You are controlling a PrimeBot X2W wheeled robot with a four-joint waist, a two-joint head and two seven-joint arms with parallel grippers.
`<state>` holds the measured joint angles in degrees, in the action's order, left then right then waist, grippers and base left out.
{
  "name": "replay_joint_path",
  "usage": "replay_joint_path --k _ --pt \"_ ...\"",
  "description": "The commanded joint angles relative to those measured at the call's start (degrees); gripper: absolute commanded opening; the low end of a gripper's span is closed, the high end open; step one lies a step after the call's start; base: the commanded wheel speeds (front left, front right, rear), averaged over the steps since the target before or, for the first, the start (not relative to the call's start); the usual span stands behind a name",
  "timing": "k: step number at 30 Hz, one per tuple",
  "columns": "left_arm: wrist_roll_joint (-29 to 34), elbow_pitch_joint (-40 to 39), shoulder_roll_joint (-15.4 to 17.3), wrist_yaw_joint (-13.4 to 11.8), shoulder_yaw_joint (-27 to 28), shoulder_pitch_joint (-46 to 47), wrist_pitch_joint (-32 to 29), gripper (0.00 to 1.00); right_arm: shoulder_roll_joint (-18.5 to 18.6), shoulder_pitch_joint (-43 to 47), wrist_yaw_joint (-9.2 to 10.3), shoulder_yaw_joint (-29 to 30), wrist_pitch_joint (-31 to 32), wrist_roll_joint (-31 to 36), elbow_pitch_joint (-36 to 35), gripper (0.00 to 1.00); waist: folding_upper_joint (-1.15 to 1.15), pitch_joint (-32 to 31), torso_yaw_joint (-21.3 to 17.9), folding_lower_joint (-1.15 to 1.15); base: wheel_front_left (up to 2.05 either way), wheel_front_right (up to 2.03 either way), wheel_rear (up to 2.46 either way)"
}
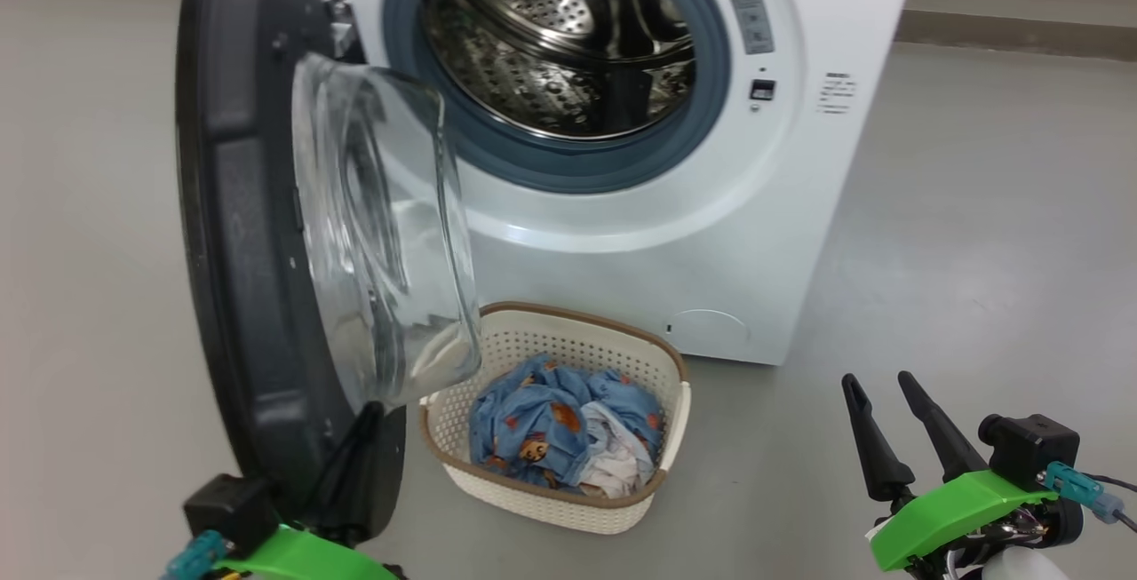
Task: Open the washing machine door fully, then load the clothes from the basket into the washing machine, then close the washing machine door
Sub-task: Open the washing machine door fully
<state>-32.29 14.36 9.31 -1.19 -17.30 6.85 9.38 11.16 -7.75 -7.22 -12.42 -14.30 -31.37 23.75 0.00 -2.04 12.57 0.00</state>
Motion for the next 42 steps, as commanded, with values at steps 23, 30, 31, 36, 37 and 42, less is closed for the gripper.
replay_joint_path --k 23,30,31,36,37,42 --pt "-2.91 2.78 11.40 -5.00 11.83 9.17 -6.24 0.00 -1.32 -2.70 -0.26 0.87 -0.70 1.32 -1.59 1.00 0.00 4.17 7.39 0.00 0.00 0.00 0.00" --pt "-4.04 7.76 14.71 -4.34 14.21 13.44 -6.80 0.00 -1.77 -4.00 -0.26 1.46 -0.70 1.88 -1.52 1.00 0.00 6.44 8.44 0.00 0.00 0.00 0.00" --pt "-4.18 8.75 15.28 -4.05 14.46 14.15 -6.87 0.00 -1.81 -4.23 -0.26 1.52 -0.70 1.95 -1.47 1.00 0.00 6.80 8.56 0.00 0.00 0.00 0.00" --pt "-4.33 14.63 17.87 -2.82 15.16 18.11 -7.06 0.00 -2.09 -5.47 -0.26 1.63 -0.70 2.31 -1.20 1.00 0.00 8.42 9.04 0.00 0.00 0.00 0.00" --pt "-4.32 15.81 18.28 -2.48 15.17 19.01 -7.02 0.00 -2.15 -5.70 -0.26 1.65 -0.70 2.38 -1.15 1.00 0.00 8.67 9.11 0.00 0.00 0.00 0.00" --pt "-3.86 21.57 20.08 -0.37 14.32 23.40 -7.32 0.00 -2.32 -6.79 -0.26 2.04 -0.70 2.65 -0.94 1.00 0.00 10.08 9.62 0.00 0.00 0.00 0.00"
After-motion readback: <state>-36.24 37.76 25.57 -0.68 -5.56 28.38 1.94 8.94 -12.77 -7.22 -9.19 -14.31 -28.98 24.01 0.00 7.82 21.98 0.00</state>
